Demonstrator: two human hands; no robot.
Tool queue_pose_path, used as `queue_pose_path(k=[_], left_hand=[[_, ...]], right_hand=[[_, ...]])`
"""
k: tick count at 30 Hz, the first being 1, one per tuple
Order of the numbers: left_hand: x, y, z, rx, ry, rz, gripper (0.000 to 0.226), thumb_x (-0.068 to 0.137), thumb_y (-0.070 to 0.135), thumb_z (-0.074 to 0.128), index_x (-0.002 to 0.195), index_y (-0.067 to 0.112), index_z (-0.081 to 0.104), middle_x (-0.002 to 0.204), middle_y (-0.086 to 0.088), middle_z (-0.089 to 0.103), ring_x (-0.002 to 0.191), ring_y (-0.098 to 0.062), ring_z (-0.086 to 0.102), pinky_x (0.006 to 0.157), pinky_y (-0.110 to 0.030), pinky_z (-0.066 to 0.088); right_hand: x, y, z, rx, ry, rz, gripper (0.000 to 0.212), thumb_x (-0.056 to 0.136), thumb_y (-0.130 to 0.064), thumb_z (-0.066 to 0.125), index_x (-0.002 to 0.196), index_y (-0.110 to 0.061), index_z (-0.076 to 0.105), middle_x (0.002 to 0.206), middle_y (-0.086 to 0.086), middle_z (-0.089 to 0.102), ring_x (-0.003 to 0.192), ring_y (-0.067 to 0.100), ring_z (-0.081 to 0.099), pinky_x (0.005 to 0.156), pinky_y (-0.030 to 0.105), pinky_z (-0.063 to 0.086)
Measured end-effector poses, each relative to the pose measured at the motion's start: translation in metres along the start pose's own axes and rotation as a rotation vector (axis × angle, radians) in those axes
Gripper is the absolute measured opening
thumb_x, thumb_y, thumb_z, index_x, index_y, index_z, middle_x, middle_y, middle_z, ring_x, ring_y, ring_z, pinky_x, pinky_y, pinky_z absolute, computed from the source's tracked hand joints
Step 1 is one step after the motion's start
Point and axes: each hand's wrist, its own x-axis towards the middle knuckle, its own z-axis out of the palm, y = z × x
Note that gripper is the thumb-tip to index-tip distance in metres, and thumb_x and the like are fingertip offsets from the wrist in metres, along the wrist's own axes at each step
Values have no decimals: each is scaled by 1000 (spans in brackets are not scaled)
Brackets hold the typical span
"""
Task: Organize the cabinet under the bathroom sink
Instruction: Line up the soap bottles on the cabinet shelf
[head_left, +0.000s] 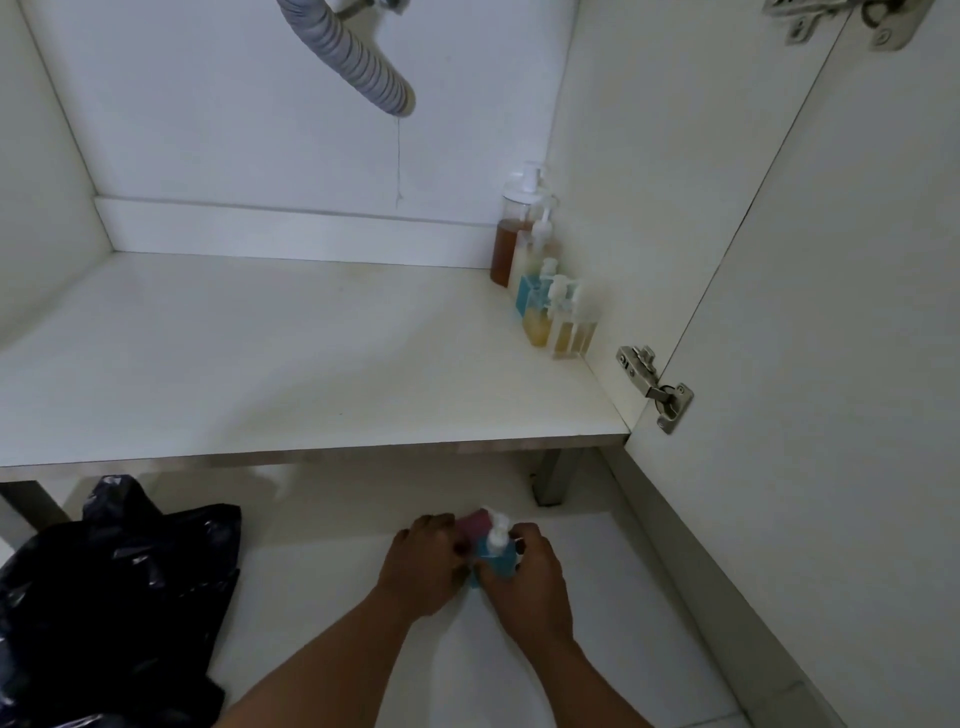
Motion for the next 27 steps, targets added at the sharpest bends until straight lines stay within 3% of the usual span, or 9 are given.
queue_pose_path(k=[4,7,10,12,16,18,20,23,27], left_hand=[[0,4,8,-35,97,-69,18,90,18,59,106,17,67,109,-5,58,98,-25,59,80,-35,50],[-5,2,11,-126,101,-99,21,86,7,55,107,10,59,106,-9,50,92,-30,58,72,-34,48],[-23,-7,10,-173,119,-76,38,80,15,62,116,12,52,112,-7,46,96,-28,55,71,-30,46],[-37,-9,3,-202,161,10,46,75,26,64,119,15,54,113,-2,46,97,-23,53,72,-28,47],[-56,6,-31,-168,361,309,50,68,41,71,112,22,56,102,6,49,82,-9,49,67,-18,43],[-55,21,-61,-154,528,422,55,67,42,71,115,22,52,101,1,54,83,-8,46,71,-14,37],[-47,39,-97,-155,665,451,54,68,42,68,114,20,49,100,-4,56,84,-14,50,70,-20,37],[-22,57,-141,-93,771,297,52,71,47,60,113,15,52,100,-6,56,86,-21,53,73,-30,34],[16,55,-171,-27,587,-7,60,80,48,66,127,18,44,118,-4,53,104,-23,54,84,-35,40]], right_hand=[[-1,0,7,3,20,21,48,66,-38,79,102,-29,50,93,-9,62,81,7,61,67,26,53],[-6,2,4,22,60,26,46,63,-41,74,101,-31,51,90,-12,62,80,6,62,67,28,55],[-14,2,-8,52,124,26,42,64,-41,73,99,-33,51,86,-12,63,77,6,63,68,32,56],[-19,-4,-21,90,194,34,44,65,-44,74,101,-34,50,87,-13,63,78,6,63,68,35,56],[-18,-38,-58,176,424,-36,51,76,-29,78,117,-35,48,98,-11,62,83,8,64,68,31,56],[-9,-61,-77,235,538,-110,50,79,-25,77,120,-29,50,103,-8,62,87,13,65,72,36,59],[6,-90,-93,286,595,-180,51,79,-19,78,121,-23,50,105,-8,61,90,12,64,74,30,57],[34,-132,-109,270,539,-186,54,80,-25,79,124,-20,48,106,-10,57,90,7,58,74,22,50],[71,-153,-114,117,442,-103,50,85,-34,74,126,-17,50,106,-7,53,91,8,51,80,25,45]])
